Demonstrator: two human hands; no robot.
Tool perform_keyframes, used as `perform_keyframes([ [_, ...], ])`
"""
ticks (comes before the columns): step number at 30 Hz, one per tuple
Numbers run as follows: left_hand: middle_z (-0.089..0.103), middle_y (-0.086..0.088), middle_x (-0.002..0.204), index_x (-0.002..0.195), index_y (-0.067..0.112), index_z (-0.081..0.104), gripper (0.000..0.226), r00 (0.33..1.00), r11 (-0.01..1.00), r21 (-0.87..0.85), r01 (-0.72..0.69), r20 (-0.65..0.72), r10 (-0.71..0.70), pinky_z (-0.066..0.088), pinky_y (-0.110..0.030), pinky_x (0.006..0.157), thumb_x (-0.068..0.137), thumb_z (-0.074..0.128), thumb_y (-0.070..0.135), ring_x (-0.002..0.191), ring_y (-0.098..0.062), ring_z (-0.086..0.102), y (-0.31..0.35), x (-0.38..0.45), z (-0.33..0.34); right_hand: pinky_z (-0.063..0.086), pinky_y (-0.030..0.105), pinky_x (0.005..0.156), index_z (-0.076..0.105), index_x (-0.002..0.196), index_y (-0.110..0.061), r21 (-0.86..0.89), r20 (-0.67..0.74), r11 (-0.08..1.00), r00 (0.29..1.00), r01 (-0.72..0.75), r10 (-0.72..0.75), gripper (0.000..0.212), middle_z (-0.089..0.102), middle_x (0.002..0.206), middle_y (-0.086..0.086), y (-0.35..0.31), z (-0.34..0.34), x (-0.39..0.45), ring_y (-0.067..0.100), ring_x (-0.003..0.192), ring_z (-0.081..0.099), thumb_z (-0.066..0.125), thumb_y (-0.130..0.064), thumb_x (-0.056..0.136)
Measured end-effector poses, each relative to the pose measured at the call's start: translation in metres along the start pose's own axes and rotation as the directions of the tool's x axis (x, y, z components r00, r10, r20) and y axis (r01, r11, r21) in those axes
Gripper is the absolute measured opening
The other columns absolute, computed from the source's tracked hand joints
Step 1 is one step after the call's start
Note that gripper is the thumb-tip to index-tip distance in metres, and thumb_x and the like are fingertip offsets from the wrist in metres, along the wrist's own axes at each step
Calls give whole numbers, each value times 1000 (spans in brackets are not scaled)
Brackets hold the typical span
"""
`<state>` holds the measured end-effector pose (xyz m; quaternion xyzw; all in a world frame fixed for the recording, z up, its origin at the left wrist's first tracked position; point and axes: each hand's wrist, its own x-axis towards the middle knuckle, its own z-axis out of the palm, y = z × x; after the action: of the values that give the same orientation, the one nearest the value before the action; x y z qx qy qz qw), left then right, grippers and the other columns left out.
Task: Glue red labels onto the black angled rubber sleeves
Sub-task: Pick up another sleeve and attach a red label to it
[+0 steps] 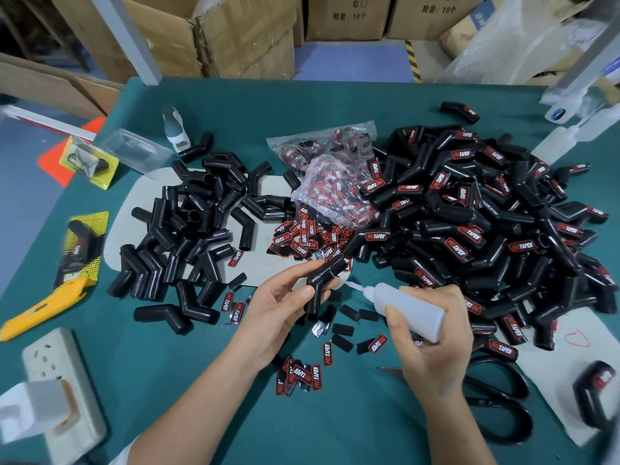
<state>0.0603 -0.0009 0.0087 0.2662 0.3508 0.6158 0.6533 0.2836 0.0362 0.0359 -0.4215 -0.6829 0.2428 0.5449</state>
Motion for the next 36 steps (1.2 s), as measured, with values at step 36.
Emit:
perform_keyframes([
  [36, 63, -30, 138, 140, 7, 64, 48, 999, 999, -43, 27, -24, -28, 55, -28, 101, 95, 77, 18, 129, -37, 65, 6, -2, 6, 42, 10, 83, 60, 114, -26, 16, 1, 1000, 1000, -6, 6, 28, 60, 105, -10, -2, 1, 1, -4, 97, 56, 69, -23, 87],
])
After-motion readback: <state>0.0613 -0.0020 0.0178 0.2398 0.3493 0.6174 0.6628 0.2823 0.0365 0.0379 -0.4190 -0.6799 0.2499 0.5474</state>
